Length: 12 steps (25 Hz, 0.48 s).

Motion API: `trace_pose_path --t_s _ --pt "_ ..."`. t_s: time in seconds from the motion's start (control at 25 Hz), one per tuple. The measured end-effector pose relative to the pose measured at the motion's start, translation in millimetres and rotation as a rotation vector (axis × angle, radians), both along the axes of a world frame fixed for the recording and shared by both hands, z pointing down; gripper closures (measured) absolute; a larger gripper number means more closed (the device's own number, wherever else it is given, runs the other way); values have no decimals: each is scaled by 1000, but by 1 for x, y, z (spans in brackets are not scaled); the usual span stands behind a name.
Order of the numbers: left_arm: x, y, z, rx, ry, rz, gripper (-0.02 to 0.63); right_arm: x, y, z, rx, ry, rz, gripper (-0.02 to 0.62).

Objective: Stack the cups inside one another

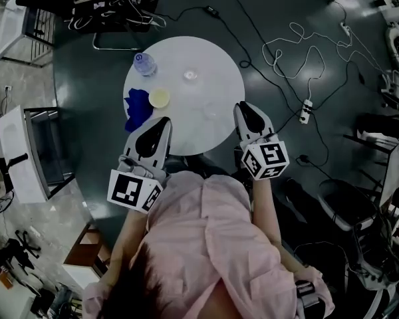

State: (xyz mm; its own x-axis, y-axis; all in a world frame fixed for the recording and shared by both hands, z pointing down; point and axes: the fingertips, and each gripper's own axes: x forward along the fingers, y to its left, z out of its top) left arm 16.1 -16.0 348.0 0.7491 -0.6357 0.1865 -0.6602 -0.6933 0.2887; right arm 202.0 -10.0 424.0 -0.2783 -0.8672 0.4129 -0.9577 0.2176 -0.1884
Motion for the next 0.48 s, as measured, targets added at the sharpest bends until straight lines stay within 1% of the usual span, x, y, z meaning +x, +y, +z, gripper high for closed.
trace_pose_path --t_s 0.16,0.28,0.32,0.4,0.48 --pt "0 4 5 -16 -4 6 591 9 -23 21 -35 11 -7 560" --pt "1 6 8 -28 -6 11 591 12 -36 44 -82 23 -23 558" --pt "1 6 9 -31 -6 13 591 12 -40 51 -98 27 -32 553" --pt "0 6 12 -36 -7 16 591 10 -48 67 -131 31 -55 507" --pt "0 7 14 -40 -8 17 591 7 -51 84 -168 38 -85 500"
